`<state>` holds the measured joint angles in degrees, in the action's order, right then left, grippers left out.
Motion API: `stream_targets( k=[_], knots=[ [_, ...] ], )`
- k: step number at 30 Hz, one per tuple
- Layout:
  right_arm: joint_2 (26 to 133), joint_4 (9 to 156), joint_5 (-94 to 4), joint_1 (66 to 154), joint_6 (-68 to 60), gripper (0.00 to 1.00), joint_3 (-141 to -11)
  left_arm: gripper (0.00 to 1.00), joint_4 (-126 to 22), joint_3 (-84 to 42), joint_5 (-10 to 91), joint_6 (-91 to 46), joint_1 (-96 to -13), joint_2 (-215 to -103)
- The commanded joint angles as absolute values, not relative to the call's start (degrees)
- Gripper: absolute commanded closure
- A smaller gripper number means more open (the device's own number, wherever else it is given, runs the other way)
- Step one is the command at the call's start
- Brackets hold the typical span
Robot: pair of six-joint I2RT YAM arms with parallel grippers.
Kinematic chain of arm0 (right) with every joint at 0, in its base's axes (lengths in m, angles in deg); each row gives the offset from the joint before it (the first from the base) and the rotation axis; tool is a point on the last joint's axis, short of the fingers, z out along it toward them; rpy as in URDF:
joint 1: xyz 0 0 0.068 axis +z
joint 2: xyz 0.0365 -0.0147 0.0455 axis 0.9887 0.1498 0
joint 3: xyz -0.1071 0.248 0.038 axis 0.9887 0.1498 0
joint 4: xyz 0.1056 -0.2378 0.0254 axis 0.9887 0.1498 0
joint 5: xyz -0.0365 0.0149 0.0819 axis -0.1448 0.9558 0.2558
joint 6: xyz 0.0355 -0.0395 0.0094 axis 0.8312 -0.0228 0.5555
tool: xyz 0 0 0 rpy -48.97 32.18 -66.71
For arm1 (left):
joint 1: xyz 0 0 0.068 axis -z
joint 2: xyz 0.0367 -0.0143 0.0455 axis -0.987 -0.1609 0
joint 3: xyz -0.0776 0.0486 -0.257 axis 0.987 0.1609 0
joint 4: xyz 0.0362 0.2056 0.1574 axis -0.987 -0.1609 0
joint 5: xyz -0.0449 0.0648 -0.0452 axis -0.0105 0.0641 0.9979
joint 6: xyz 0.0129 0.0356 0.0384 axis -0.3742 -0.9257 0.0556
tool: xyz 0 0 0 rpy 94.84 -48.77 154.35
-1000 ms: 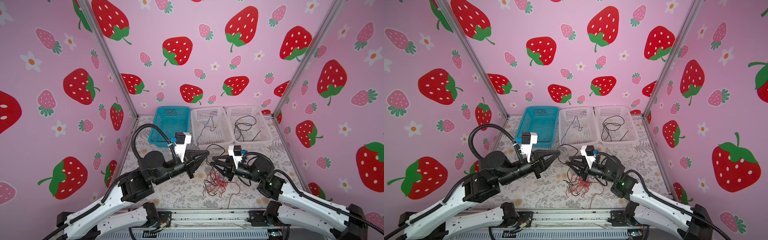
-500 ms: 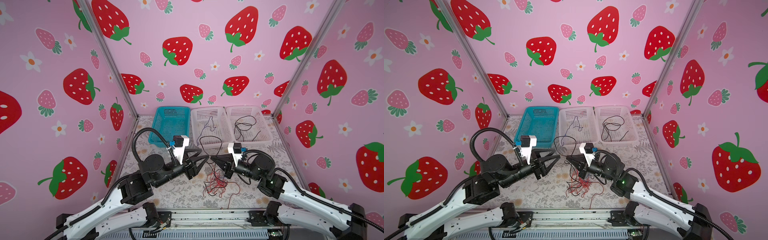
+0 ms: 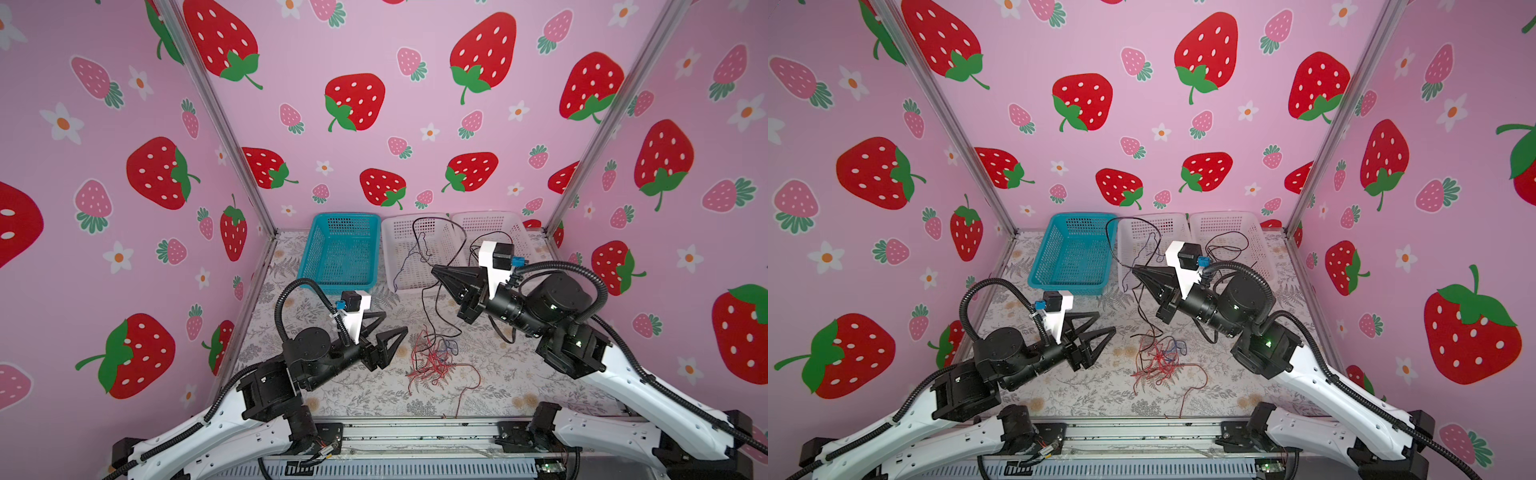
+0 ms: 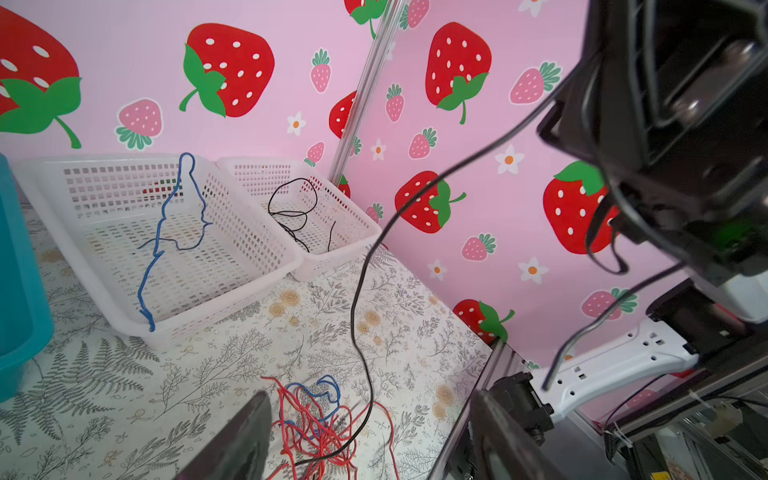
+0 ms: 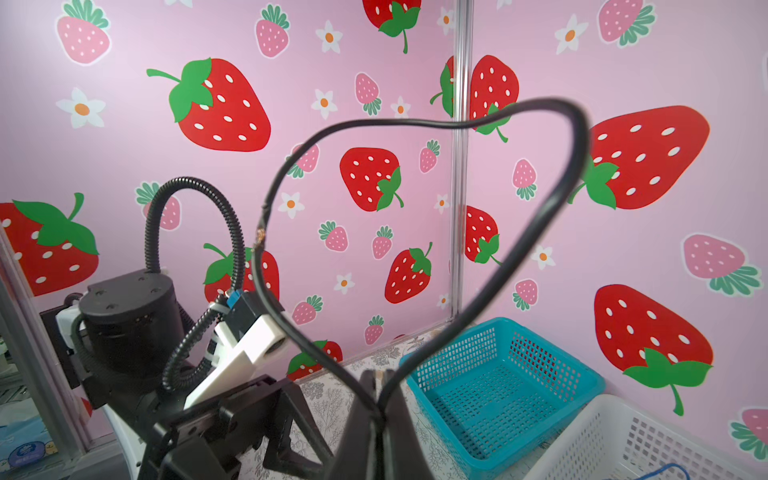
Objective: Untangle the cables
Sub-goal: 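Lift the black wire up and away from the tangle with the right gripper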
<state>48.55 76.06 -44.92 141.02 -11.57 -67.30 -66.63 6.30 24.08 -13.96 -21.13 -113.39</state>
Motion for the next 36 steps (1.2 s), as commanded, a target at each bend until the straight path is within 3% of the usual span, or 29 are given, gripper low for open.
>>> stream_targets(
  k=[1,18,28,36],
  knots=[
    [48.88,80.85,-47.24,141.28,-15.05,1.0,-73.49,0.23,-66.35,7.98,22.69,-12.66,-21.33,-113.16],
    [59.35,94.59,-72.58,138.7,-23.58,1.0,-101.05,0.2,-67.36,13.84,19.1,-12.69,-21.74,-114.91],
    [70.01,90.72,-76.09,121.57,-18.17,1.0,-106.6,0.15,-71.32,14.31,15.48,-13.4,-22.91,-114.17],
    [79.1,86.76,-82.97,110.59,-15.63,1.0,-108.85,0.01,-78.25,12.52,9.02,-14.53,-23.44,-111.79]
  ],
)
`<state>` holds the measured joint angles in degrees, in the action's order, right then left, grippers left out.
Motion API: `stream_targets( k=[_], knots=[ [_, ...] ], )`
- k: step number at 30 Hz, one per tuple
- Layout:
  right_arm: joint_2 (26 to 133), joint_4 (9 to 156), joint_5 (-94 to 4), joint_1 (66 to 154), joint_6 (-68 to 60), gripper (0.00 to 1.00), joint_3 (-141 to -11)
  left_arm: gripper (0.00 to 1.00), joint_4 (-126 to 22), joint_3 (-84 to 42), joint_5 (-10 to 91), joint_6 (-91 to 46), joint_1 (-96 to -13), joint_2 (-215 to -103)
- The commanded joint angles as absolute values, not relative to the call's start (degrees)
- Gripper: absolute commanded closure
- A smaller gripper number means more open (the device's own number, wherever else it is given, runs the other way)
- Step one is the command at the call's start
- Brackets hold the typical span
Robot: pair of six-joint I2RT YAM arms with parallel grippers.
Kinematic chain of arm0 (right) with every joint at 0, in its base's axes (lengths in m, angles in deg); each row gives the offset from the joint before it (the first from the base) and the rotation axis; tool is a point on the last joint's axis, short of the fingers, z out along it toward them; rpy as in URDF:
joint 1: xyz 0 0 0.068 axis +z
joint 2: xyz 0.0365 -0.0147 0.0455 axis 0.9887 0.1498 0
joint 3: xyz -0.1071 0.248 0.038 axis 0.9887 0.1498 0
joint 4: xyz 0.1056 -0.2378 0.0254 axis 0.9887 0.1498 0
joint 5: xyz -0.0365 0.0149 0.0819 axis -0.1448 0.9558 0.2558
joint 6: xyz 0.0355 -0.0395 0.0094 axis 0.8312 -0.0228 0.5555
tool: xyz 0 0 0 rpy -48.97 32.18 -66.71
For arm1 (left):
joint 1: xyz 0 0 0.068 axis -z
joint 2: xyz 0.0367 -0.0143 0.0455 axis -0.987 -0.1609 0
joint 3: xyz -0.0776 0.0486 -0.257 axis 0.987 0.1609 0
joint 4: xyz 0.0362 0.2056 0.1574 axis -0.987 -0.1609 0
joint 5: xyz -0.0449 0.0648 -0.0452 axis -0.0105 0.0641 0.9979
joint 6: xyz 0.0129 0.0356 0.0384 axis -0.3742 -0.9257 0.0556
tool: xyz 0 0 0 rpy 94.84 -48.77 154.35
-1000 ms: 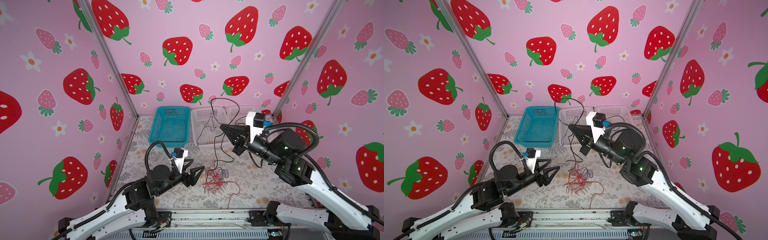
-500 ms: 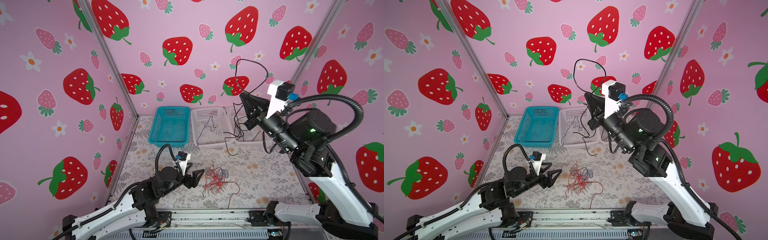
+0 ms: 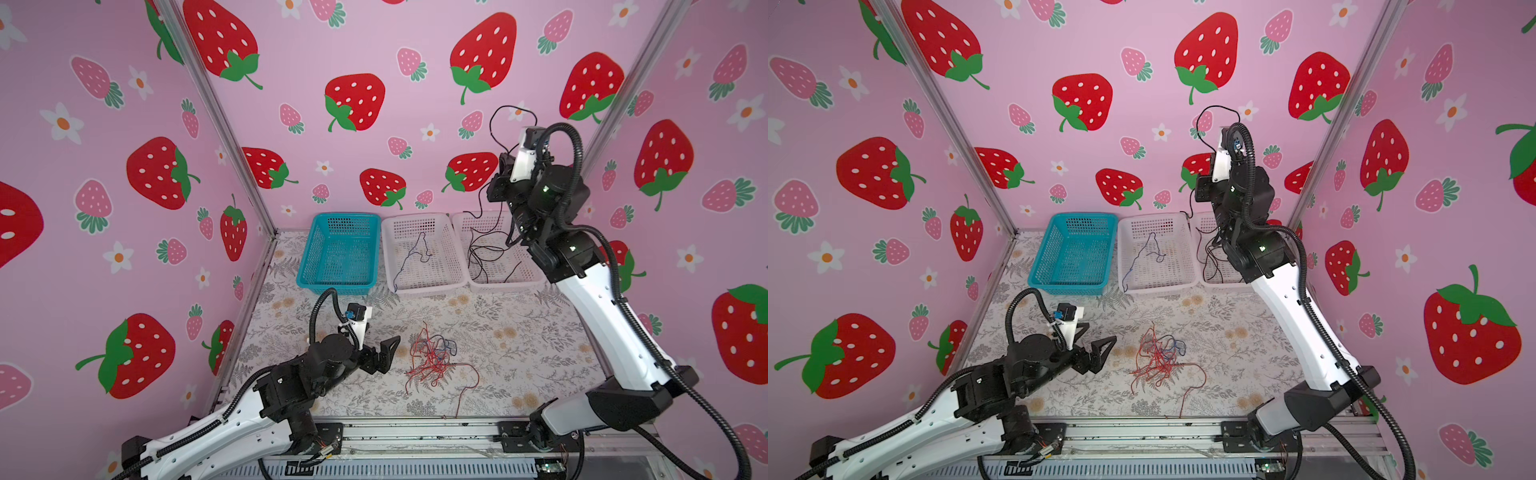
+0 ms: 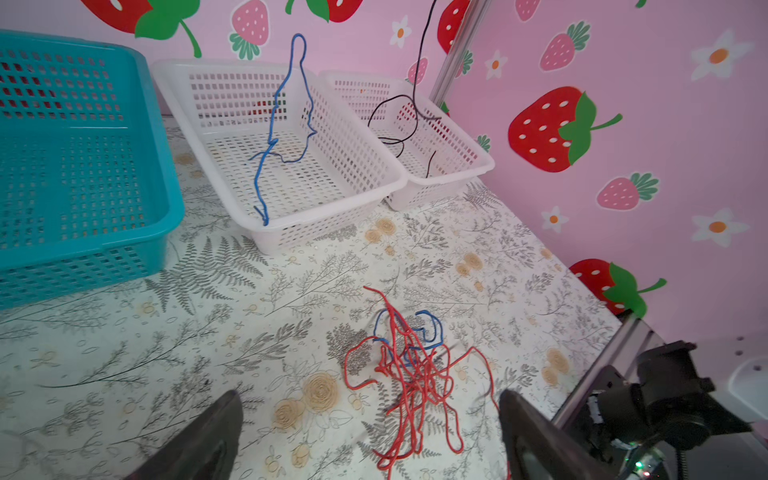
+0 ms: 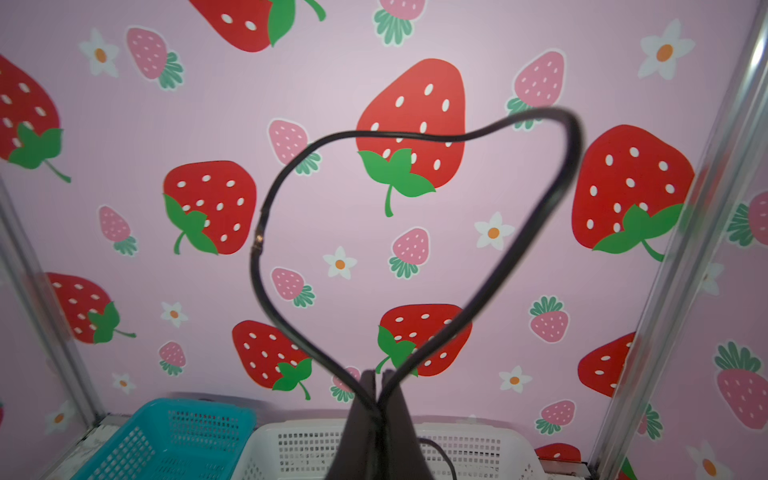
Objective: Untangle the cables
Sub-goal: 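Lift the black wire up and away from the tangle with the right gripper, then carry the black wire into the farther white basket with the right gripper and release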
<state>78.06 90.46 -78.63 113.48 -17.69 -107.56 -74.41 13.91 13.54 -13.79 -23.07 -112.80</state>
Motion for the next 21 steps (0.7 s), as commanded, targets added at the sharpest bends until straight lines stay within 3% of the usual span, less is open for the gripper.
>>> stream_targets(
  k=[1,8,14,21],
  knots=[
    [80.08,85.52,-83.89,109.78,-15.74,1.0,-108.05,0.01,-78.83,12.16,7.99,-14.51,-23.44,-111.64],
    [85.06,80.95,-86.38,105.92,-15.72,1.0,-101.75,0.01,-84.97,6.87,-2.29,-12.41,-23.61,-113.96],
    [87.97,79.04,-85.07,103.14,-11.83,1.0,-93.02,0.01,-92.19,0.2,-9.76,-19.3,-24.75,-115.89],
    [93.9,79.25,-82.61,98.79,-7.61,1.0,-87.34,0.01,-90.29,5.58,-15.61,-21.55,-28.58,-112.16]
  ],
)
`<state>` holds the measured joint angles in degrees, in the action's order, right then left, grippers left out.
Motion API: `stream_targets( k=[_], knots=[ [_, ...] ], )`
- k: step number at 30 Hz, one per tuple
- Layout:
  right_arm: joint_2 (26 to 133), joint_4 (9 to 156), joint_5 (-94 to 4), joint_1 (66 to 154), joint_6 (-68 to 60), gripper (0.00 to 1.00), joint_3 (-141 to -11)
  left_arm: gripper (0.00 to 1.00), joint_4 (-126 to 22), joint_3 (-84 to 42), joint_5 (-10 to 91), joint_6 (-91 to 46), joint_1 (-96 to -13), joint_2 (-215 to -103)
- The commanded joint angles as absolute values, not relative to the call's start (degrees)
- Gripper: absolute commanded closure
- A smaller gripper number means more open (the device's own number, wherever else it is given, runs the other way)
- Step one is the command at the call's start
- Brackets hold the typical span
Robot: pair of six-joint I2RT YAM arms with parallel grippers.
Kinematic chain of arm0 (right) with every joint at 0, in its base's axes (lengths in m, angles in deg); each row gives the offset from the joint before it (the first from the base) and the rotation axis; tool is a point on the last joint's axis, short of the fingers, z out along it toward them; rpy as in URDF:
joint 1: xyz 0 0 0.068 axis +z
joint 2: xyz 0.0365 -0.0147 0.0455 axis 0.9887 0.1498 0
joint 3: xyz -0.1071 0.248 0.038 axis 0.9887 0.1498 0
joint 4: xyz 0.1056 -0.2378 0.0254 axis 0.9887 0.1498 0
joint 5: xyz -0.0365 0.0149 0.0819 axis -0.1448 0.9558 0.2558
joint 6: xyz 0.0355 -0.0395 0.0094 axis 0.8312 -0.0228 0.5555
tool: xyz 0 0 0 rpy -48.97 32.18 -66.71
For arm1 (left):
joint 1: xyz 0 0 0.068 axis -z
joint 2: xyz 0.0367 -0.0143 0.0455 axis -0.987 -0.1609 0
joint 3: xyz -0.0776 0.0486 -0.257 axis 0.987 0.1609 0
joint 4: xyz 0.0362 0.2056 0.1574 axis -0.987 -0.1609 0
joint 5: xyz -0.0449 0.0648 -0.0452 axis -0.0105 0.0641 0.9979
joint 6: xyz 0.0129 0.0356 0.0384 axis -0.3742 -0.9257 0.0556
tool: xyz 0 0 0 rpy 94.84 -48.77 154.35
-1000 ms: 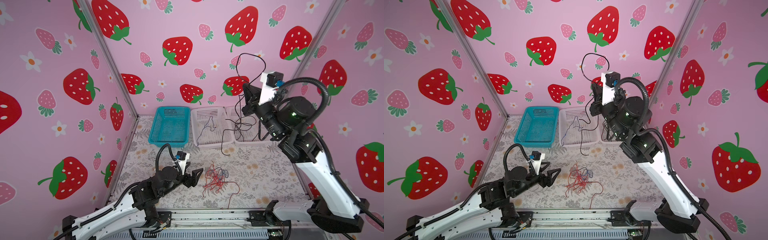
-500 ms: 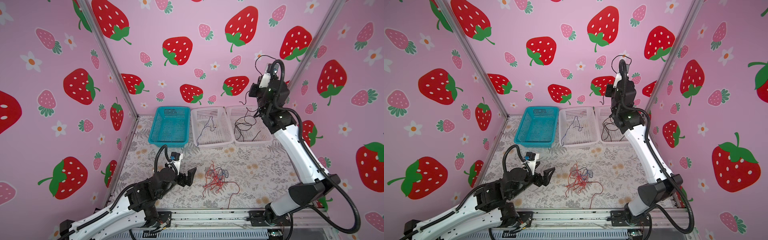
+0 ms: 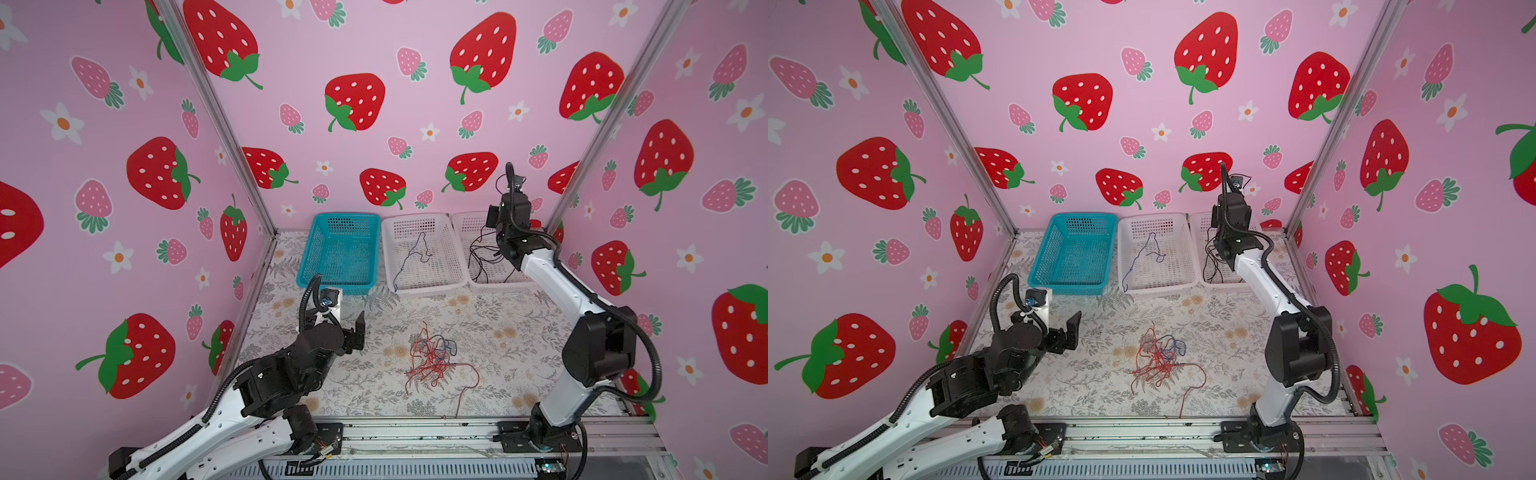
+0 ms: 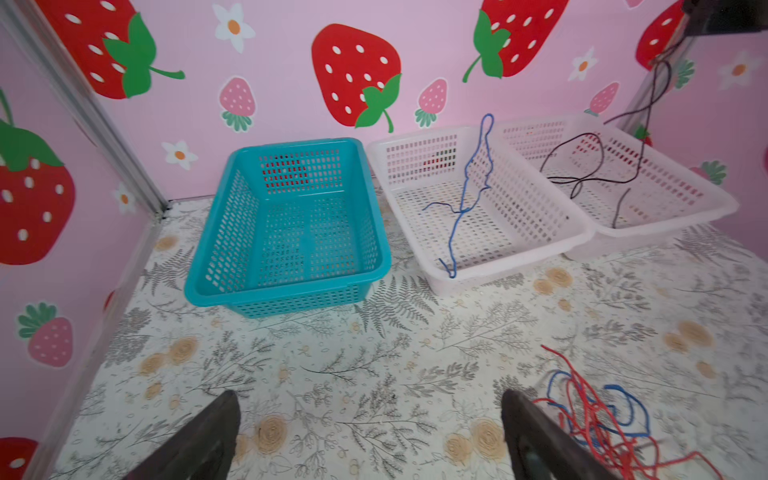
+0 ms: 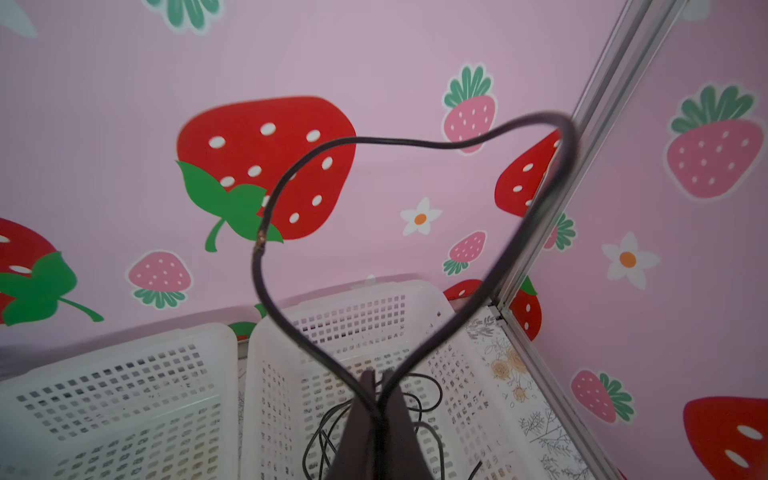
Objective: Untangle the cables
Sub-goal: 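Carry the black wire into the farther white basket with the right gripper and release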
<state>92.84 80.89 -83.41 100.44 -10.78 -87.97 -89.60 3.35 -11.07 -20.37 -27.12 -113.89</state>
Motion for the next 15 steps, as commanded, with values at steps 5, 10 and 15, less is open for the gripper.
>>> stream_targets(
  k=[5,10,15],
  knots=[
    [99.22,83.87,-81.49,97.65,-6.94,1.0,-89.43,0.01,-87.95,9.61,-9.49,-21.79,-34.88,-110.03],
    [104.06,92.59,-81.54,97.47,-3.07,1.0,-94.56,0.01,-88.52,9.57,-8.18,-22.03,-35.61,-111.76],
    [107.37,99.22,-80.06,97.47,-1.2,0.84,-99.58,0.01,-88.75,9.48,-7.06,-22.32,-35.65,-112.73]
  ],
)
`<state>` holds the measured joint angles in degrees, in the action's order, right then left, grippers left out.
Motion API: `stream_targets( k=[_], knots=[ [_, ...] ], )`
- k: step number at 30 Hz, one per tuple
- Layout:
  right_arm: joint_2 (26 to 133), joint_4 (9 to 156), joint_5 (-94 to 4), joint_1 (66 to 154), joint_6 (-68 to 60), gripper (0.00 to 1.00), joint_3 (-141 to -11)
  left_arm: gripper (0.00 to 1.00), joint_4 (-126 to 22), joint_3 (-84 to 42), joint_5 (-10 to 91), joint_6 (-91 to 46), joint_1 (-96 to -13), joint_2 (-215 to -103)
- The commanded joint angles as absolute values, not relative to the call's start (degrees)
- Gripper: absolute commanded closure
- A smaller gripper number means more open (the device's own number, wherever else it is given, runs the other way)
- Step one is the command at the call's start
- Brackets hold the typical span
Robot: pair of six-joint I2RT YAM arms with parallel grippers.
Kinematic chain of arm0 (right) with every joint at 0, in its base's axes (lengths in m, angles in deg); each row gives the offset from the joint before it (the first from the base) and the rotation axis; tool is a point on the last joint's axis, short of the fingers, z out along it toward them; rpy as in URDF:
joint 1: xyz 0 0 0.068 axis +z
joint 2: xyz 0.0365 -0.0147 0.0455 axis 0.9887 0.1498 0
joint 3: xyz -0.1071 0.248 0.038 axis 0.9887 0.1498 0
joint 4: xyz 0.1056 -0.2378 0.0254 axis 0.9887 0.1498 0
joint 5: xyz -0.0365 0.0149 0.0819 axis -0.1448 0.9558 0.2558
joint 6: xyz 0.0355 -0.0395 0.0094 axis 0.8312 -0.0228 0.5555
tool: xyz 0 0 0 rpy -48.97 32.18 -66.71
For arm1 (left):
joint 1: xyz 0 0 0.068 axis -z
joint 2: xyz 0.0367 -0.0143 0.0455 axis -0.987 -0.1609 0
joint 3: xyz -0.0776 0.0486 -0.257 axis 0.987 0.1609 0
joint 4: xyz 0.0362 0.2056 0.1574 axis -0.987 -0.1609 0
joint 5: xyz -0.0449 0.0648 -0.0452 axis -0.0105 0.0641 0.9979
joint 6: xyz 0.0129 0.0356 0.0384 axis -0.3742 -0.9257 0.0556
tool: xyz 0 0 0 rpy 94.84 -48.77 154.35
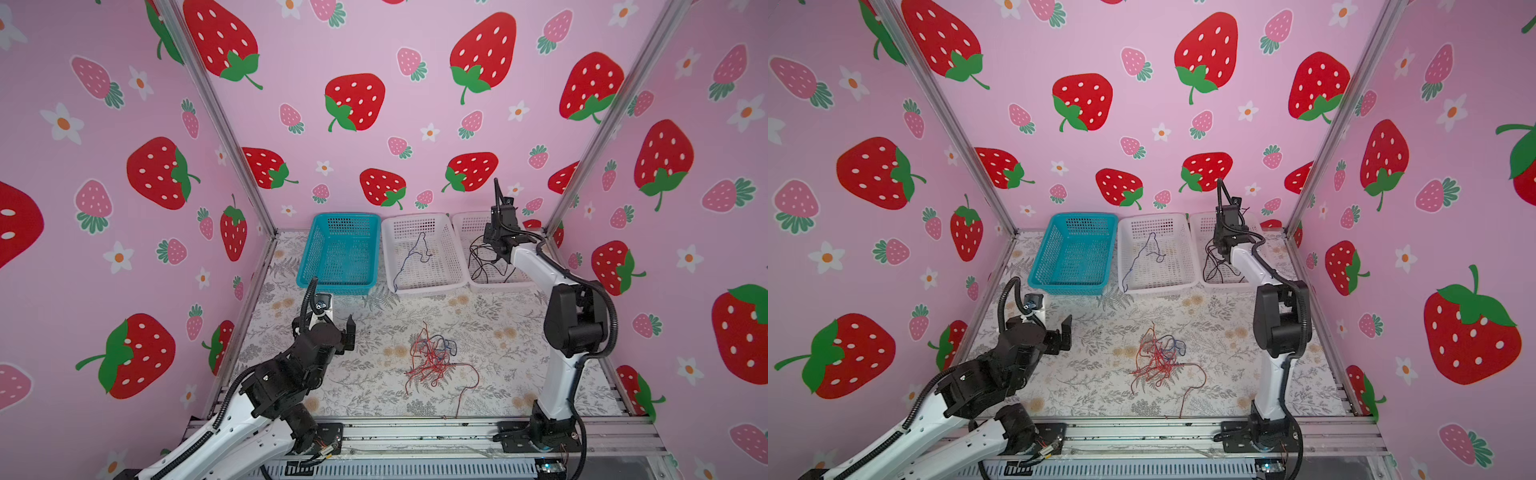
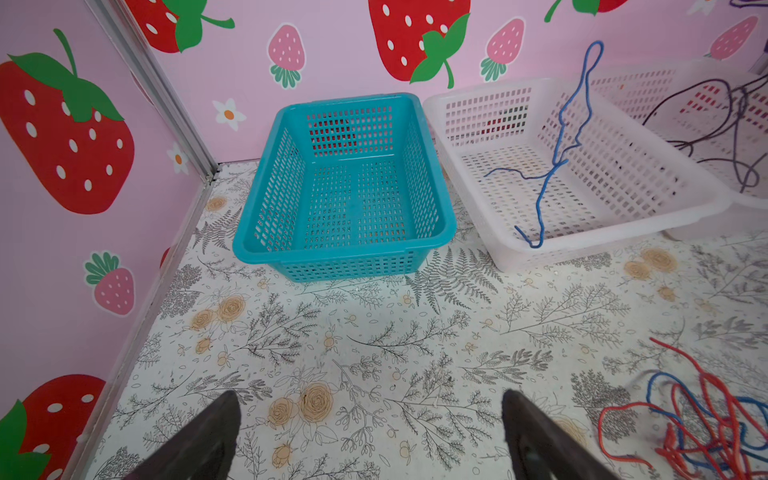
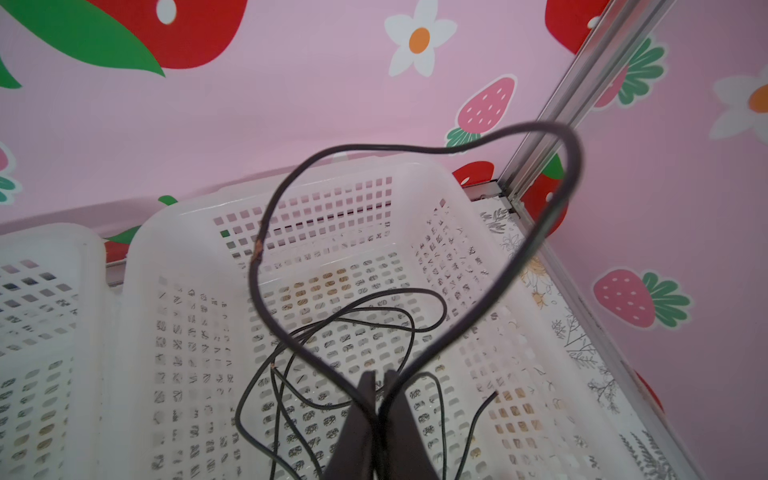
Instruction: Untangle the cables
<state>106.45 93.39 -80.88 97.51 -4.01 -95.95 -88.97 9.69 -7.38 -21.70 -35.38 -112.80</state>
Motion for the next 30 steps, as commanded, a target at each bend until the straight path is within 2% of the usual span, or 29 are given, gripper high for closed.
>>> stream_targets(
  k=[1,3,8,13,15,18,22,30],
  knots=[
    [107.86,100.45,-80.27,97.49,-0.63,0.82,-100.47,0.01,-88.72,9.54,-7.11,-22.42,-35.65,-112.57],
    [108.28,101.82,-80.96,97.47,-0.18,0.78,-101.4,0.01,-88.71,9.76,-7.2,-22.5,-35.74,-112.11],
    [108.06,105.5,-82.4,97.47,1.15,0.62,-103.47,0.01,-88.19,10.52,-6.41,-22.58,-35.74,-111.13],
    [103.51,104.28,-78.75,98.99,0.85,0.55,-102.79,0.01,-88.26,10.41,-6.67,-22.68,-35.82,-111.22],
    [100.75,102.58,-73.92,100.2,1.14,0.51,-100.81,0.01,-88.23,10.34,-6.67,-22.67,-35.89,-111.05],
    [96.5,97.56,-61.31,102.13,3.72,0.45,-95.22,0.01,-88.27,10.36,-6.73,-22.73,-36.09,-110.86],
    [92.25,90.76,-49.34,105.05,10.4,0.44,-86.45,0.01,-88.44,10.51,-6.82,-22.59,-36.18,-110.27],
    [86.44,78.3,-42.27,114.08,19.25,0.43,-74.51,0.01,-88.41,10.7,-7.11,-22.67,-36.23,-109.38]
  ],
)
